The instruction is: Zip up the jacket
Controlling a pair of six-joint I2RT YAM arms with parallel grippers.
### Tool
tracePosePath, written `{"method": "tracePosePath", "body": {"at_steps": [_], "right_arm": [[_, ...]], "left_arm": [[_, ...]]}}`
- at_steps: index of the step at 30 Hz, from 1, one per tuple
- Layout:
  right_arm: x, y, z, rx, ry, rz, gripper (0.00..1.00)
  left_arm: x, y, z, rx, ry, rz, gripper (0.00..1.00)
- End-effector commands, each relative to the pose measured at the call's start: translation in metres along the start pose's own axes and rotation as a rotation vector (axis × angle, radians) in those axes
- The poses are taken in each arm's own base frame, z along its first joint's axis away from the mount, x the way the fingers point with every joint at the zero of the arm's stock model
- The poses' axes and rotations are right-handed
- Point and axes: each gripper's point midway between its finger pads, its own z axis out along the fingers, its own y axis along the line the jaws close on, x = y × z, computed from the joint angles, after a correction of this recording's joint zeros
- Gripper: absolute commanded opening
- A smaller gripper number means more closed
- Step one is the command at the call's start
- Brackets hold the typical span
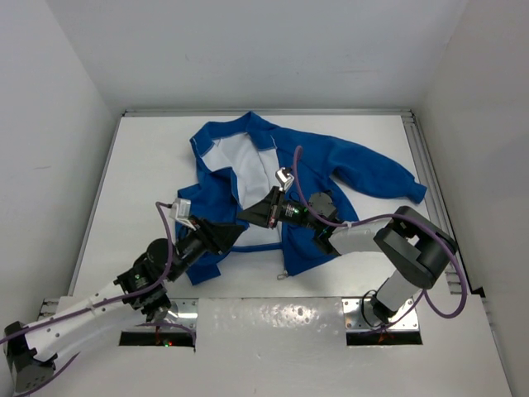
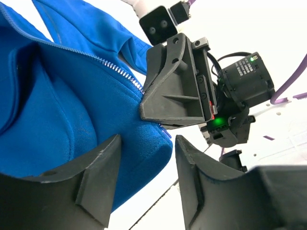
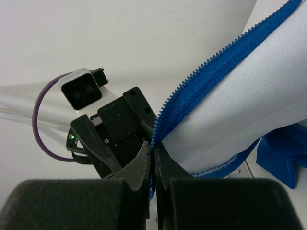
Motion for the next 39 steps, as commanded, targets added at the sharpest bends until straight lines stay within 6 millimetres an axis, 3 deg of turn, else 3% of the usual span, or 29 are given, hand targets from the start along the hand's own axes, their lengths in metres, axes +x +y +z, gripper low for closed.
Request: {"method": "tracePosePath", "body": {"at_steps": [1, 14, 18, 25, 26, 27, 31, 33, 34, 35, 37, 38, 39], "right_arm": [[-0.008, 0.100, -0.016, -0.398, -0.065, -0.249, 0.00], [-0.006, 0.093, -0.016, -0.382, -0.057, -0.237, 0.00], [-0.006, 0.090, -0.016, -0.372, -0.062, -0.234, 0.00], [-0.002, 0.072, -0.017, -0.324, -0.048, -0.206, 0.00], [-0.001, 0.070, -0.017, -0.316, -0.043, -0.206, 0.05], [-0.001, 0.064, -0.016, -0.294, -0.038, -0.200, 0.24], [0.002, 0.046, -0.017, -0.204, -0.019, -0.216, 0.66], [0.001, 0.028, -0.018, -0.115, -0.016, -0.246, 0.75], [-0.001, 0.029, -0.022, -0.094, -0.037, -0.310, 0.82], [0.000, 0.013, -0.025, -0.013, -0.028, -0.306, 0.85], [-0.002, 0.011, -0.035, 0.041, -0.045, -0.406, 0.89], [-0.004, -0.007, -0.041, 0.135, -0.053, -0.406, 0.91], [-0.005, -0.011, -0.047, 0.172, -0.060, -0.429, 0.92]], "left_arm": [[-0.018, -0.023, 0.003, 0.079, -0.052, -0.031, 0.43], [-0.026, -0.021, 0.004, 0.063, -0.090, -0.006, 0.14], [-0.025, -0.017, 0.004, 0.053, -0.090, 0.004, 0.00], [-0.027, -0.015, 0.004, 0.069, -0.116, 0.059, 0.00], [-0.028, -0.017, 0.005, 0.076, -0.124, 0.070, 0.00], [-0.029, -0.016, 0.006, 0.074, -0.129, 0.101, 0.00], [-0.038, -0.010, 0.012, 0.029, -0.159, 0.186, 0.00], [-0.044, -0.003, 0.013, -0.012, -0.188, 0.217, 0.00], [-0.048, -0.001, 0.013, -0.023, -0.204, 0.248, 0.00], [-0.054, -0.002, 0.013, -0.030, -0.234, 0.254, 0.00], [-0.058, -0.003, 0.013, -0.019, -0.255, 0.304, 0.00], [-0.060, -0.005, 0.014, -0.013, -0.263, 0.317, 0.00], [-0.065, -0.007, 0.014, -0.015, -0.272, 0.341, 0.00]]}}
